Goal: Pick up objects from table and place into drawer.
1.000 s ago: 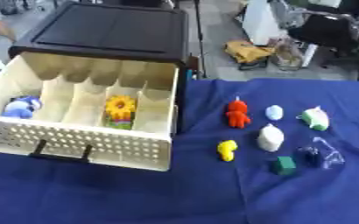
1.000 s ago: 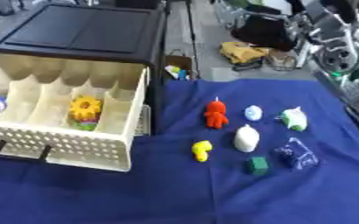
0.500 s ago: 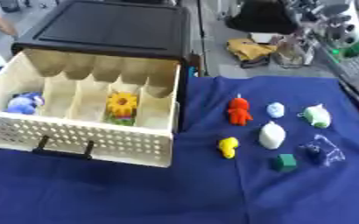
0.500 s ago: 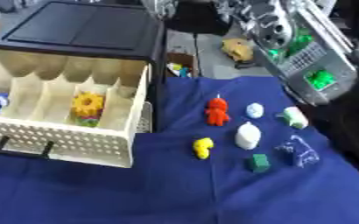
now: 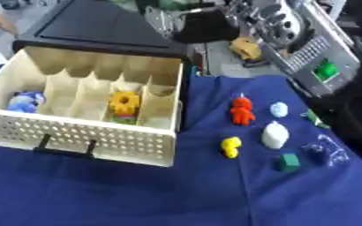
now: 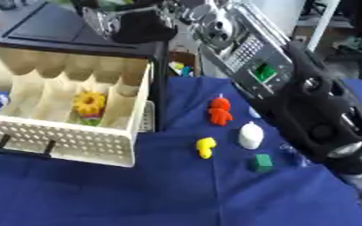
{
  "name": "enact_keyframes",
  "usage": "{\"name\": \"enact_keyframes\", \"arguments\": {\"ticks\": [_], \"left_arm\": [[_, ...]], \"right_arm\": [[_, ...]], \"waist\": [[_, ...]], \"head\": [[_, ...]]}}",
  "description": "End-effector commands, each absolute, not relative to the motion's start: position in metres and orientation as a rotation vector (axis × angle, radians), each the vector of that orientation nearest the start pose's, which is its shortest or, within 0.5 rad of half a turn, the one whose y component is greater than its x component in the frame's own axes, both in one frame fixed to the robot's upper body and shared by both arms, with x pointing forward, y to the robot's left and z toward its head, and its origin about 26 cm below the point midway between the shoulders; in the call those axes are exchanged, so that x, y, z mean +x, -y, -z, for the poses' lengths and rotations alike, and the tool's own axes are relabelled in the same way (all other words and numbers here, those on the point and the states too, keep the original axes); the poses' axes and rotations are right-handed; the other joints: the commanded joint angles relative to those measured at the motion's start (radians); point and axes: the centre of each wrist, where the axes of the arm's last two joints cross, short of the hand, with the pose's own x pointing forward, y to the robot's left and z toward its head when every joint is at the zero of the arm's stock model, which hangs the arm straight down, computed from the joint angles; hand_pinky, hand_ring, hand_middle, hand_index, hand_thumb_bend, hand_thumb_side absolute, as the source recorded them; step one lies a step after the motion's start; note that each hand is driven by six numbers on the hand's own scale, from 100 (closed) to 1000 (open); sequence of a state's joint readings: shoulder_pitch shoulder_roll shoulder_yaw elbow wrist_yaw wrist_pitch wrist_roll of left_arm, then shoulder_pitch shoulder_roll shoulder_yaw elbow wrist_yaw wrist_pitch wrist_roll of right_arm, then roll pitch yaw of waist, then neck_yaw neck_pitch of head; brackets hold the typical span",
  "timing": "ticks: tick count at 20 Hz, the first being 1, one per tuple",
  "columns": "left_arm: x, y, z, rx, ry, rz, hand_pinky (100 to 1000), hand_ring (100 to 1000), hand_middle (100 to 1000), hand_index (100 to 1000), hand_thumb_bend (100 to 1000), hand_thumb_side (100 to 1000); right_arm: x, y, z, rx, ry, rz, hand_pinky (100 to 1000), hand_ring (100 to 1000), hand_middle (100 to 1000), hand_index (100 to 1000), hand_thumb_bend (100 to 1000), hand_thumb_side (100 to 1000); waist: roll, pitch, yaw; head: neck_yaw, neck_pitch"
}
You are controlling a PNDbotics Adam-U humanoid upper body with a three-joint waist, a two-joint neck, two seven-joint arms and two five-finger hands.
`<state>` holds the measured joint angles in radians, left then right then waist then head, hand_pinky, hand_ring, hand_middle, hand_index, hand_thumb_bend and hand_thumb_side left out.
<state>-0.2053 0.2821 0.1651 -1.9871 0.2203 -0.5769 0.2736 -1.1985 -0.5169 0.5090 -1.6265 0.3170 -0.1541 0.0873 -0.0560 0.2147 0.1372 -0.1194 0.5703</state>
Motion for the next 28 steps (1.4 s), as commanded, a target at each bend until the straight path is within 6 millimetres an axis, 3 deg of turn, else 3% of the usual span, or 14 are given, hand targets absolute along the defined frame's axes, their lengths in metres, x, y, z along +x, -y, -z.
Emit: {"name": "enact_keyframes", "arguments": {"ticks": [1,9,24,28], "left_arm": [[0.288,-0.305,-0.188,-0.124,-3.445,0.316,441,689,578,796,172,960],[0.288,-0.305,-0.188,-0.127,-3.451,0.309,441,690,578,797,175,960],[0.289,-0.304,-0.188,-0.126,-3.454,0.307,441,692,578,797,174,959],[0.289,-0.304,-0.189,-0.126,-3.453,0.307,440,692,578,797,173,959]], "right_arm": [[0.349,0.105,-0.375,0.485,-2.707,1.605,651,725,395,452,100,125],[0.339,0.101,-0.374,0.502,-2.586,1.706,685,747,396,464,100,178],[0.367,0.102,-0.378,0.598,-2.469,1.900,728,788,463,554,100,283],[0.375,0.104,-0.373,0.623,-2.445,1.919,753,814,526,670,109,425]], "waist": [[0.005,-0.015,0.001],[0.004,-0.013,0.001],[-0.001,-0.010,0.008],[0.000,-0.006,0.009]], "head": [[-0.004,0.004],[0.011,0.012],[0.004,0.010],[0.004,0.005]]}}
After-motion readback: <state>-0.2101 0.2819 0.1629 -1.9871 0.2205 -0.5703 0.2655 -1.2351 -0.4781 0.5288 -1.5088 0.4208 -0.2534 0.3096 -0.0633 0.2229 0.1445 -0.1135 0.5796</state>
